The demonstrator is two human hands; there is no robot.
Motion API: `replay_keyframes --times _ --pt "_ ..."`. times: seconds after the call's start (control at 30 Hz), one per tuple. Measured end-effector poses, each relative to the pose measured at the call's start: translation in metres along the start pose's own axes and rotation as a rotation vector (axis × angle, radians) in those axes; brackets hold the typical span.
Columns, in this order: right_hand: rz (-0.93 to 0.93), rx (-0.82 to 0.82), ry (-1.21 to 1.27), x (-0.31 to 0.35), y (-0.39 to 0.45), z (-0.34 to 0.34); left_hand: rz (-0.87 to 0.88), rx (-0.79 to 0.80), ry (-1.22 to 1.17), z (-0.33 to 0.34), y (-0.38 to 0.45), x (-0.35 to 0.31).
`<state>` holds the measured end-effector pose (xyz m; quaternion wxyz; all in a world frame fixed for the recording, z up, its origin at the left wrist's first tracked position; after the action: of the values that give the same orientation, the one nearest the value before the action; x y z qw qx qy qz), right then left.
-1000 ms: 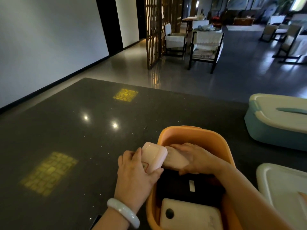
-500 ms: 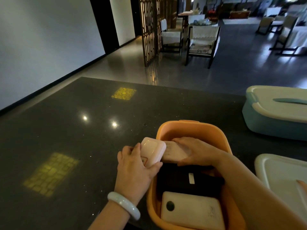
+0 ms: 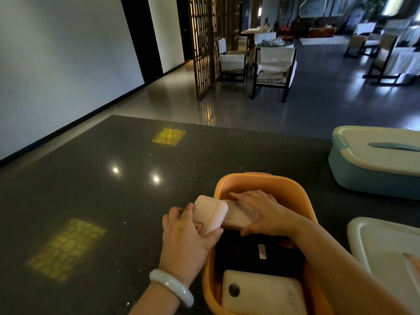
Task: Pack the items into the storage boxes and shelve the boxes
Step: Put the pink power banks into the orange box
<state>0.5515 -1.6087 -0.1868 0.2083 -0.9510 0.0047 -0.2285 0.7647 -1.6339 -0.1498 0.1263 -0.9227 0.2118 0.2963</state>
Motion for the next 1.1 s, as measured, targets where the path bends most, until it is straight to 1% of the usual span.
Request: replay_keyframes --times 0.07,0.1,0.13,0.17,0.23,0.27,0.3,0.37,0.43,0.53,0.63,0.7,0.73,0.8,0.87,0.9,0.97,1.03,1.1 --pt "0.009 -0.084 0.052 0.014 -0.010 -0.015 0.001 0.020 -0.055 0.000 0.001 -0.001" --pt "0.007 -0.163 0.116 0.022 -0.017 -0.024 0.005 0.021 -0.082 -0.001 0.001 -0.003" --pt "0.005 -0.233 0.223 0.029 -0.024 -0.030 0.012 0.015 -0.098 -0.002 0.002 -0.007" --pt "-0.003 -0.260 0.390 0.036 -0.031 -0.032 0.024 -0.001 -0.105 -0.003 0.002 -0.012" --pt "-0.049 -0.194 0.788 0.053 -0.039 -0.024 0.062 -0.028 -0.106 -0.004 0.003 -0.025" --pt "-0.073 -0.152 0.930 0.060 -0.042 -0.018 0.087 -0.036 -0.101 -0.004 0.003 -0.033" --pt "-0.088 -0.145 1.008 0.063 -0.045 -0.015 0.108 -0.034 -0.095 -0.002 0.003 -0.039" --pt "-0.095 -0.180 1.082 0.062 -0.049 -0.015 0.135 0.002 -0.111 0.002 0.004 -0.046" --pt "-0.098 -0.207 1.140 0.055 -0.052 -0.018 0.142 0.071 -0.191 0.001 0.009 -0.045" --pt "-0.119 -0.161 1.193 0.046 -0.055 -0.019 0.070 0.218 -0.477 -0.002 0.016 -0.040" --pt "-0.125 -0.094 1.200 0.043 -0.059 -0.022 -0.004 0.384 -0.785 0.002 0.020 -0.037" --pt "-0.111 -0.066 1.174 0.041 -0.062 -0.024 0.005 0.491 -0.891 0.006 0.020 -0.040" --pt "-0.095 -0.070 1.126 0.040 -0.064 -0.024 0.006 0.513 -0.933 0.007 0.019 -0.041" --pt "-0.024 -0.126 0.943 0.038 -0.068 -0.027 -0.016 0.479 -1.056 0.012 0.019 -0.042" --pt "0.070 -0.194 0.648 0.039 -0.075 -0.030 -0.046 0.401 -1.180 0.018 0.018 -0.041" --pt "0.121 -0.199 0.501 0.042 -0.078 -0.029 -0.052 0.365 -1.225 0.022 0.018 -0.041" --pt "0.204 -0.199 0.296 0.043 -0.084 -0.024 -0.036 0.323 -1.252 0.027 0.017 -0.044" --pt "0.229 -0.254 0.186 0.044 -0.091 -0.022 0.008 0.313 -1.222 0.030 0.016 -0.047" --pt "0.208 -0.331 0.177 0.040 -0.098 -0.025 0.048 0.333 -1.184 0.031 0.014 -0.051"
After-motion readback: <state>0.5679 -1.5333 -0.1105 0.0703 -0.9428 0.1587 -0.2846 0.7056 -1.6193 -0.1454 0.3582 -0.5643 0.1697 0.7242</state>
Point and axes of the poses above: each hand's wrist, its own y-axis towards the middle knuckle, its own z-axis out of the palm, x = y × z, the point moved 6 cm from there along y, towards the middle knuckle, and after that the axes turned 13 degrees about x, right-handed, at the moved point
